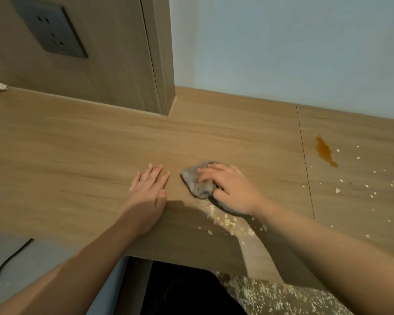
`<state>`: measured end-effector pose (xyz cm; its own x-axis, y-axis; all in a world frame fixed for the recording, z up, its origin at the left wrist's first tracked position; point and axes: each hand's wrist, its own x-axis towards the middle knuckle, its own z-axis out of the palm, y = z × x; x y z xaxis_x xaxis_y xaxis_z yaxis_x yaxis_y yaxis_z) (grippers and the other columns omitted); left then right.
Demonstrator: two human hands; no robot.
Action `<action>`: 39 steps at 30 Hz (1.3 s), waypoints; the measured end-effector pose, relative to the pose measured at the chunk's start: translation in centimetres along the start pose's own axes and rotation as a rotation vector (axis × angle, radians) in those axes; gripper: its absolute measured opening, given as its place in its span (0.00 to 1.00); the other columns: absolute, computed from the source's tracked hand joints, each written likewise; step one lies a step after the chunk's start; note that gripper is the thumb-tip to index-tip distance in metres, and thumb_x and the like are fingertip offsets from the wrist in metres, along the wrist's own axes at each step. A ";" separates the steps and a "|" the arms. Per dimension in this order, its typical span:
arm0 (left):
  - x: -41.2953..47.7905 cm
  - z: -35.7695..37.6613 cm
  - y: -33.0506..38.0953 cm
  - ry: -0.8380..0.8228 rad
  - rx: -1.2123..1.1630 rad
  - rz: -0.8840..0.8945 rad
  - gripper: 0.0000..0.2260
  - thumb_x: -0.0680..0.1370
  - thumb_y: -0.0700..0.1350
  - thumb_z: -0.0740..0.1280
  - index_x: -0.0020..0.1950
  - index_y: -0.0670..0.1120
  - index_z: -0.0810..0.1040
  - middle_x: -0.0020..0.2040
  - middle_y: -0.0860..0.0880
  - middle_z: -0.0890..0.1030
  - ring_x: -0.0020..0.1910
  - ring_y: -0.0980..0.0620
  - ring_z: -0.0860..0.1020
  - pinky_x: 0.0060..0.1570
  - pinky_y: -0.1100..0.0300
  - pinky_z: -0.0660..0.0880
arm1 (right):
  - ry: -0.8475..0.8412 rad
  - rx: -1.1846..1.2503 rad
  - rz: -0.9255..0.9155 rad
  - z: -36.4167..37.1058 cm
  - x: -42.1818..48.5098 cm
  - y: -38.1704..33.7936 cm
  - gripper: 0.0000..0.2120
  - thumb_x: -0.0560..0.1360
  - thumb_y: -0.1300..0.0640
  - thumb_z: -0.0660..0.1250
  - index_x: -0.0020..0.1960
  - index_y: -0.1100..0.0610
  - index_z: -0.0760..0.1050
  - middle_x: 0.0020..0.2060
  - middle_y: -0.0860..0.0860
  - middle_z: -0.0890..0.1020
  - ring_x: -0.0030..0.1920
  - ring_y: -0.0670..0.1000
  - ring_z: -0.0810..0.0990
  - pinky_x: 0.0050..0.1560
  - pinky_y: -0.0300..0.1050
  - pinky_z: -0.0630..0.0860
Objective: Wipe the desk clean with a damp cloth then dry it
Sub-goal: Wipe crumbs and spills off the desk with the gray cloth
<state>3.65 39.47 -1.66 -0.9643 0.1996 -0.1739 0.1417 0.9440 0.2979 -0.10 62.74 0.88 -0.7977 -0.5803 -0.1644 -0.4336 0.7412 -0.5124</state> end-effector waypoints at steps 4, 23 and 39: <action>-0.7 -0.4 0.2 -0.015 0.065 0.032 0.27 0.77 0.51 0.41 0.77 0.48 0.50 0.77 0.50 0.48 0.75 0.52 0.43 0.68 0.59 0.35 | 0.095 -0.051 0.129 1.0 1.9 -2.8 0.26 0.67 0.50 0.50 0.63 0.45 0.71 0.71 0.41 0.65 0.73 0.47 0.56 0.68 0.49 0.49; -6.0 1.3 2.8 -0.046 0.209 0.042 0.30 0.76 0.60 0.33 0.76 0.49 0.41 0.77 0.52 0.43 0.74 0.53 0.38 0.71 0.53 0.37 | 0.070 0.068 -0.054 5.0 -11.9 -4.5 0.21 0.70 0.52 0.51 0.50 0.49 0.81 0.59 0.43 0.78 0.63 0.42 0.65 0.68 0.45 0.50; -4.4 4.1 11.6 0.001 0.231 -0.123 0.27 0.78 0.58 0.37 0.76 0.51 0.39 0.77 0.53 0.40 0.74 0.52 0.37 0.72 0.43 0.41 | 0.367 -0.094 0.754 -1.6 -11.2 8.2 0.25 0.79 0.41 0.48 0.74 0.47 0.56 0.76 0.50 0.49 0.75 0.52 0.46 0.72 0.56 0.45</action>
<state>10.49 50.58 -1.26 -0.9777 0.0793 -0.1945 0.0704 0.9962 0.0520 4.59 75.93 -0.11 -0.9661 0.2158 -0.1417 0.2497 0.9204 -0.3007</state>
